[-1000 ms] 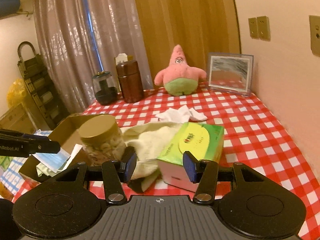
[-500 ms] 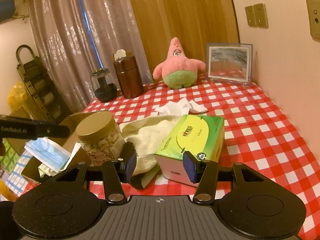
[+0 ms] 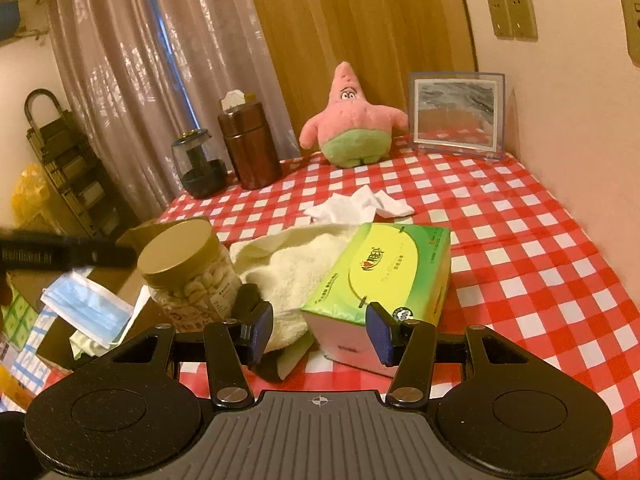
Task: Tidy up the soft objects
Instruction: 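Move the left gripper to the dark sock beside the nut jar, then close the left gripper on the dark sock and lift it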
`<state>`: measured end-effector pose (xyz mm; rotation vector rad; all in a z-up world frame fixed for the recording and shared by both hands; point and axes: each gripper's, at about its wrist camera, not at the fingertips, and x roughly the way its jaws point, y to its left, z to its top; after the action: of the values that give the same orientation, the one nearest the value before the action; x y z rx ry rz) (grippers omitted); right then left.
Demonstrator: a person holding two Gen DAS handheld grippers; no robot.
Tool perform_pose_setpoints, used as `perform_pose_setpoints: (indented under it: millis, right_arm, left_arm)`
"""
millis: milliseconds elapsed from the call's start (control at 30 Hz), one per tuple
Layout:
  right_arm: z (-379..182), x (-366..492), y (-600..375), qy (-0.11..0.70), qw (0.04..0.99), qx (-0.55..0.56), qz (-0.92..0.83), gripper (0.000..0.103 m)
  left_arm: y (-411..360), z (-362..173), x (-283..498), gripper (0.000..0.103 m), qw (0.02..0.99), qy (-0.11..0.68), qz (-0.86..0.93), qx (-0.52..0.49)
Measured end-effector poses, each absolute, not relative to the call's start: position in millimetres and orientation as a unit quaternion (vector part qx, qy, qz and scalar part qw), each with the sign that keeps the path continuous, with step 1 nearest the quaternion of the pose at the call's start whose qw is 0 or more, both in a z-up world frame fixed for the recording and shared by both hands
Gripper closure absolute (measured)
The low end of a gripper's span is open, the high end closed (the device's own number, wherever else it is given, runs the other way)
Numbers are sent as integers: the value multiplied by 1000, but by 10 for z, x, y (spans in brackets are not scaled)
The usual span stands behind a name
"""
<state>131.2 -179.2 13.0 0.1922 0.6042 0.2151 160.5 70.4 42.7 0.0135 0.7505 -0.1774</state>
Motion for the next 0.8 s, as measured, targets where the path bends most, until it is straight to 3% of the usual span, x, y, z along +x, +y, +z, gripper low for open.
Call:
perform_pose_setpoints:
  millis: [800]
  right_arm:
    - [49,1365,-1867,311,940,93,99,51]
  left_arm:
    - [311,-766,1641,65,914,401,-34,-44]
